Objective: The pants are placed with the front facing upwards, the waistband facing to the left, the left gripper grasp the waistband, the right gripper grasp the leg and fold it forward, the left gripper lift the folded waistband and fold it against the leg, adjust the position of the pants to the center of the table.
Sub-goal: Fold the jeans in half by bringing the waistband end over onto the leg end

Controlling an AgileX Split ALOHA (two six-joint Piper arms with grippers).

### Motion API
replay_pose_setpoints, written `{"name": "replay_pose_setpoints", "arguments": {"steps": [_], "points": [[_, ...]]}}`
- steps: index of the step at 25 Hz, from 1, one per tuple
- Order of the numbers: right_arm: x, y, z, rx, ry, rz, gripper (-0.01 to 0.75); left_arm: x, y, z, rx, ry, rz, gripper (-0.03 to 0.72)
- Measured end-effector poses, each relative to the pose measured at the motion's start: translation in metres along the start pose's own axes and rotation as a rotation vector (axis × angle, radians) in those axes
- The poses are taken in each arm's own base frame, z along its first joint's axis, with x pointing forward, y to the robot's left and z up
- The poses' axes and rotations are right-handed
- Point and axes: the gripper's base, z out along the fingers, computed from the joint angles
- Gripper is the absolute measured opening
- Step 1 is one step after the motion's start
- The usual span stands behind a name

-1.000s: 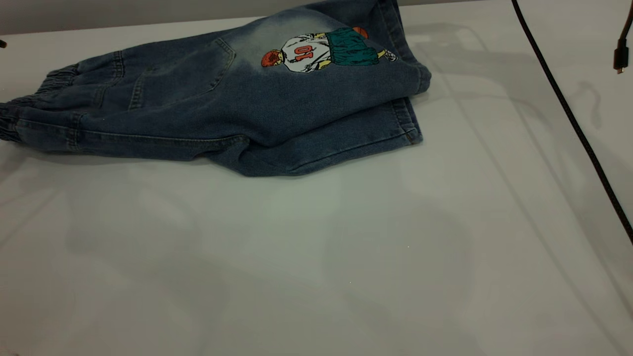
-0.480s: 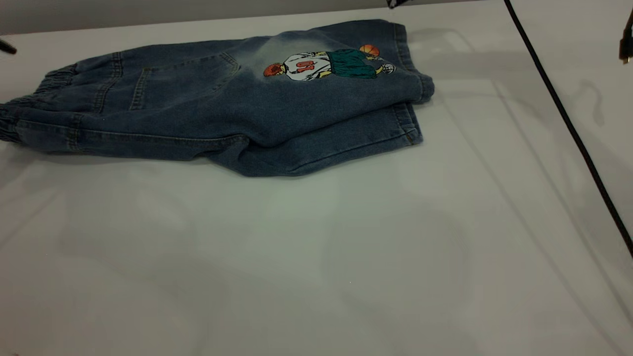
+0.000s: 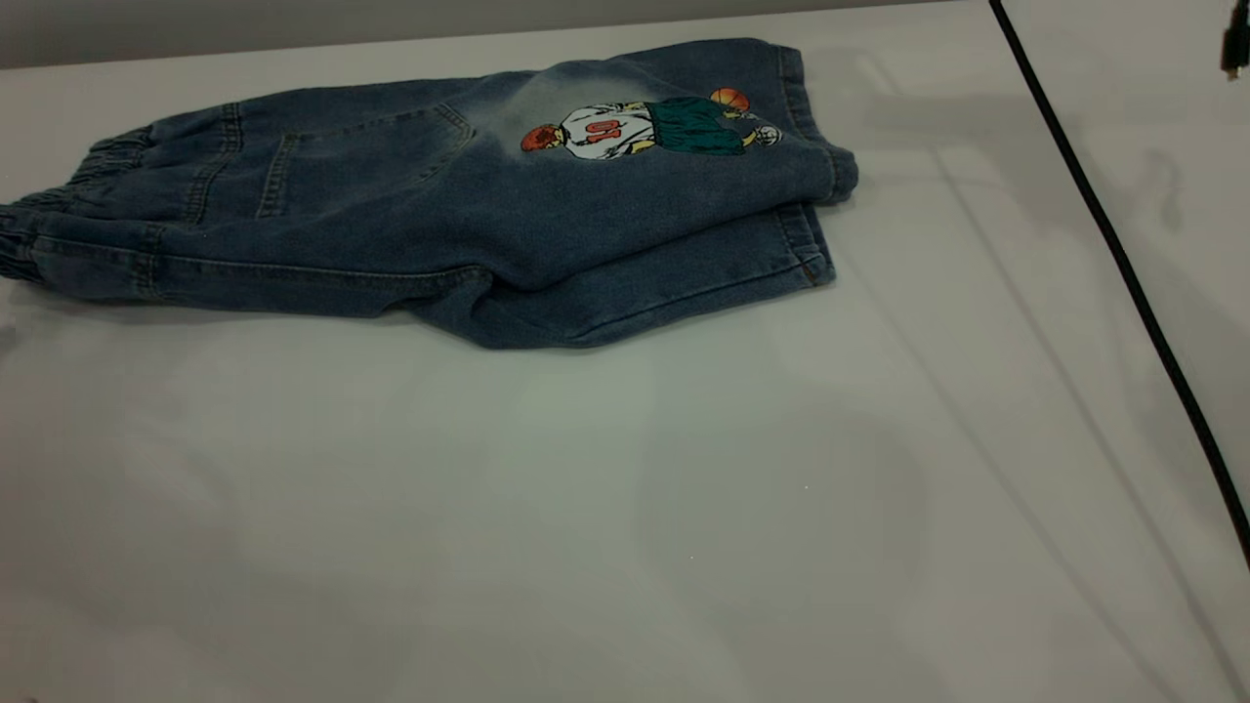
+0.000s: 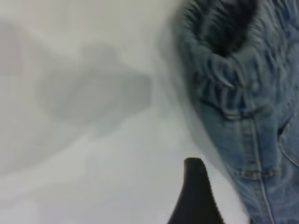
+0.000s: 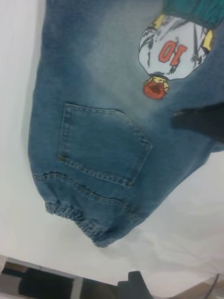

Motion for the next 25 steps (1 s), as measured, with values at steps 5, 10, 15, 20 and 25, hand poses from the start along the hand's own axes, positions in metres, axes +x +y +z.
{"name": "replay_pose_setpoints", "arguments": {"steps": [5, 10, 15, 20, 25], "points": [[0.000, 0.008, 0.008, -0.013, -0.003, -0.022, 0.519, -0.005, -0.001, -0.001, 0.021, -0.003, 0.019, 0.472], [0.002, 0.014, 0.014, -0.020, 0.008, -0.044, 0.519, -0.022, -0.006, 0.013, 0.119, 0.044, -0.020, 0.472], [0.001, 0.016, 0.015, -0.023, 0.006, -0.044, 0.519, -0.035, 0.001, 0.031, 0.128, 0.082, -0.089, 0.472], [0.001, 0.016, 0.015, -0.021, 0.002, -0.044, 0.519, -0.030, 0.012, 0.049, 0.102, 0.136, -0.115, 0.472], [0.001, 0.015, 0.015, -0.016, 0.000, -0.046, 0.519, -0.031, 0.009, 0.067, 0.119, 0.139, -0.089, 0.472]]}}
